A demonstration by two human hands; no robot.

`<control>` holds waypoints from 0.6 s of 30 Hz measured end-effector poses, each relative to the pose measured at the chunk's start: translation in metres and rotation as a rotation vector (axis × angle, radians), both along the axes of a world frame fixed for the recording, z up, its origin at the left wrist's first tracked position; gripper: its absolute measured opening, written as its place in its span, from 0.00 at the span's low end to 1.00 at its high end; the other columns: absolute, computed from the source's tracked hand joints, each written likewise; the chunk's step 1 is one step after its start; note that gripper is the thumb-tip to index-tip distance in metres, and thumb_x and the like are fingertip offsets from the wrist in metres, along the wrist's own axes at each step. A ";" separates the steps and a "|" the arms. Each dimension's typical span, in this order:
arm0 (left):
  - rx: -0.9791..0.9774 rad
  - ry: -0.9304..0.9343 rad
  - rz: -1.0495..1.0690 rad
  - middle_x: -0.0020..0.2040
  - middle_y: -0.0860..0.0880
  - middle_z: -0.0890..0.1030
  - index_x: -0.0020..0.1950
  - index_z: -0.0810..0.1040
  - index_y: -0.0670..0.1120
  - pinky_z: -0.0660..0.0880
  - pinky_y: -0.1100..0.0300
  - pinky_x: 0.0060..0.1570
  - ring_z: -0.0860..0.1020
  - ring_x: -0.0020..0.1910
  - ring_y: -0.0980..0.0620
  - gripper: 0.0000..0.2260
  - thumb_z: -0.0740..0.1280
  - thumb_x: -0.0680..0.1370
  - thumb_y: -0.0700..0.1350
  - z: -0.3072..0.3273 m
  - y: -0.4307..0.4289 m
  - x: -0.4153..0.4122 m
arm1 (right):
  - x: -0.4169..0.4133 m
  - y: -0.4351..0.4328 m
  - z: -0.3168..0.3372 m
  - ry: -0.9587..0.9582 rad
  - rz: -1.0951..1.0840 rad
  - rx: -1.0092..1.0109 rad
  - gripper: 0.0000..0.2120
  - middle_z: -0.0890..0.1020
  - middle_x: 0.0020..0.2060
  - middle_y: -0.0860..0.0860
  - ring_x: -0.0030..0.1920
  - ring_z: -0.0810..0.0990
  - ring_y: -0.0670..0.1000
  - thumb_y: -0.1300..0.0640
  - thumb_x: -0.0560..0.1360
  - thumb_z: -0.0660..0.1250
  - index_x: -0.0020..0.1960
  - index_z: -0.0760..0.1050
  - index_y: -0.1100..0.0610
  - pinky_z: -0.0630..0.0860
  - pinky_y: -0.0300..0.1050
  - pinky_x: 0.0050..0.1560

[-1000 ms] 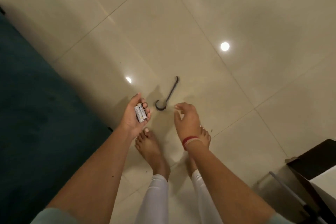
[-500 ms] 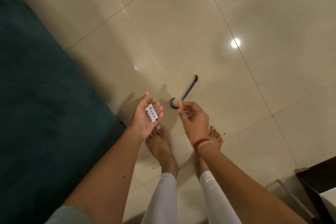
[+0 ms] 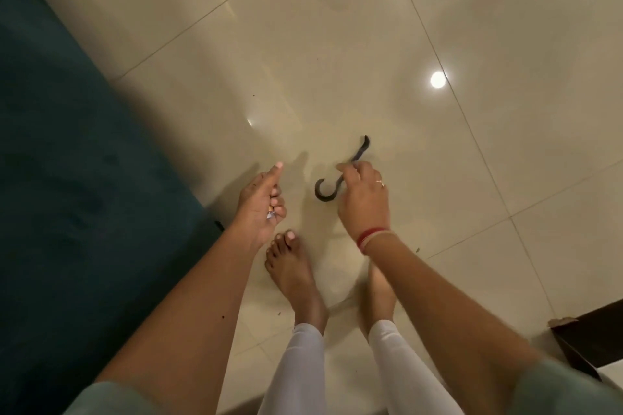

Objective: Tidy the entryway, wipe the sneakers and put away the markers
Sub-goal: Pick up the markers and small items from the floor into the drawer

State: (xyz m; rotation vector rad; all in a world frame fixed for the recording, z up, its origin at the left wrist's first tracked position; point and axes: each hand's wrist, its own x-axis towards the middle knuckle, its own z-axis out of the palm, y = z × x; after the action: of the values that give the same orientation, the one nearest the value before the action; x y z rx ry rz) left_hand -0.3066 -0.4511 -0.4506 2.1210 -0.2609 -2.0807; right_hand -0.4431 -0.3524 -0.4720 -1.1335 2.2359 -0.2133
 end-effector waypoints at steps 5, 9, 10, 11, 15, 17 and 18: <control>-0.050 -0.099 0.004 0.26 0.54 0.68 0.34 0.68 0.51 0.62 0.68 0.22 0.64 0.22 0.59 0.15 0.72 0.73 0.52 -0.003 0.004 0.010 | -0.037 -0.001 -0.033 0.425 0.748 0.116 0.08 0.78 0.50 0.52 0.52 0.76 0.56 0.60 0.69 0.62 0.46 0.76 0.53 0.70 0.55 0.54; 0.006 -0.129 -0.036 0.27 0.54 0.69 0.36 0.69 0.50 0.65 0.68 0.23 0.67 0.21 0.59 0.13 0.70 0.75 0.51 0.035 0.009 0.005 | -0.070 0.008 0.010 0.357 0.610 0.212 0.13 0.78 0.40 0.50 0.43 0.76 0.53 0.62 0.72 0.55 0.43 0.77 0.52 0.68 0.47 0.41; 0.032 -0.120 -0.055 0.27 0.54 0.69 0.36 0.69 0.50 0.67 0.68 0.23 0.67 0.21 0.59 0.13 0.70 0.75 0.51 0.051 0.010 0.001 | -0.078 0.015 0.026 0.270 0.506 0.245 0.09 0.79 0.42 0.51 0.44 0.76 0.55 0.62 0.75 0.57 0.47 0.75 0.54 0.68 0.48 0.42; 0.055 -0.102 -0.084 0.26 0.53 0.70 0.36 0.69 0.50 0.68 0.68 0.23 0.68 0.22 0.59 0.13 0.70 0.75 0.51 0.069 0.010 -0.005 | -0.085 0.023 0.044 0.168 0.364 0.253 0.07 0.79 0.43 0.53 0.44 0.76 0.57 0.60 0.78 0.56 0.51 0.73 0.56 0.66 0.49 0.41; 0.095 -0.001 -0.253 0.25 0.52 0.71 0.33 0.71 0.48 0.70 0.67 0.23 0.70 0.21 0.57 0.14 0.68 0.77 0.49 0.165 0.005 -0.040 | -0.104 0.061 0.146 -0.163 -0.251 0.283 0.11 0.80 0.47 0.61 0.45 0.78 0.62 0.58 0.80 0.53 0.61 0.67 0.58 0.67 0.47 0.39; 0.078 0.052 -0.336 0.25 0.51 0.71 0.33 0.71 0.47 0.69 0.67 0.24 0.71 0.21 0.56 0.14 0.68 0.76 0.48 0.224 0.001 -0.061 | -0.110 0.086 0.207 -0.191 -0.428 0.289 0.15 0.80 0.49 0.62 0.48 0.78 0.63 0.58 0.80 0.53 0.66 0.65 0.57 0.70 0.47 0.41; 0.068 0.078 -0.367 0.25 0.51 0.71 0.33 0.71 0.47 0.70 0.67 0.24 0.71 0.22 0.56 0.13 0.68 0.76 0.48 0.255 -0.001 -0.071 | -0.111 0.098 0.239 -0.199 -0.480 0.293 0.15 0.81 0.49 0.62 0.48 0.79 0.62 0.58 0.80 0.53 0.66 0.65 0.56 0.70 0.47 0.42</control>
State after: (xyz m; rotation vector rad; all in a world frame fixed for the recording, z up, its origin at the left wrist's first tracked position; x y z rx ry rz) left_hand -0.3778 -0.4523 -0.1955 2.1568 -0.6199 -2.3930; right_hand -0.5537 -0.2542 -0.2330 -0.3947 2.2339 -0.1752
